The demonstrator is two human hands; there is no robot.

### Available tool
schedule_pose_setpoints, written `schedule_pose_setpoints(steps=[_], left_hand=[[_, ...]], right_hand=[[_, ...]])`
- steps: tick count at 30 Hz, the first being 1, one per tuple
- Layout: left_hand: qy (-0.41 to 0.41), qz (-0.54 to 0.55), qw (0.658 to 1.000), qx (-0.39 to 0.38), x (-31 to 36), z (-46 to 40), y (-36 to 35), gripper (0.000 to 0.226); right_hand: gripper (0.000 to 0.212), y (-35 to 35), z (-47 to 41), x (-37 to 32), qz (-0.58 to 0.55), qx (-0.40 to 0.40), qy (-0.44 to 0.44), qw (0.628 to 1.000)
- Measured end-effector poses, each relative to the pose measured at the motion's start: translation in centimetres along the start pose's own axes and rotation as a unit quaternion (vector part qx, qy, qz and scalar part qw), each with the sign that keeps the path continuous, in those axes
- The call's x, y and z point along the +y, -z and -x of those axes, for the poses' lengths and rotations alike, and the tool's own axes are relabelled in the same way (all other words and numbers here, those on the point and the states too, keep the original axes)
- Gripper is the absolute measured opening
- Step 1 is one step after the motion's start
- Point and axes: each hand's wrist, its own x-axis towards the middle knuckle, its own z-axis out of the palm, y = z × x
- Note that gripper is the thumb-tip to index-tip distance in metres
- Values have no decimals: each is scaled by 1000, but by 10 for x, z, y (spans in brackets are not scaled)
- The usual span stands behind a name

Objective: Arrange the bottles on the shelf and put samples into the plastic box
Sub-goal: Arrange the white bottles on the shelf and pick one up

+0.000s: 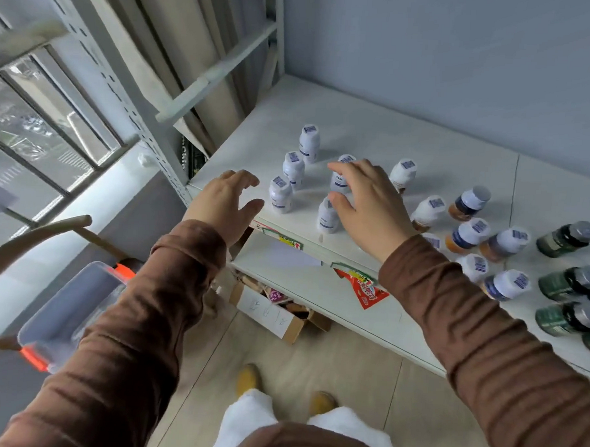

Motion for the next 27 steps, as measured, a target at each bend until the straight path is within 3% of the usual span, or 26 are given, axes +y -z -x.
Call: schedule_pose_setpoints(steps=[8,17,27], left_hand=[[-43,24,998,-39,-52,-26,2,32],[-38,17,997,-64,-68,-60,-18,37],[-46,23,992,-111,-78,-84,-49,48]], right_hand=[[39,-44,-30,-36,9,-17,-25,999],[40,-63,-75,-23,17,-34,-5,999],[50,-92,-98,-12,46,-161,21,986]])
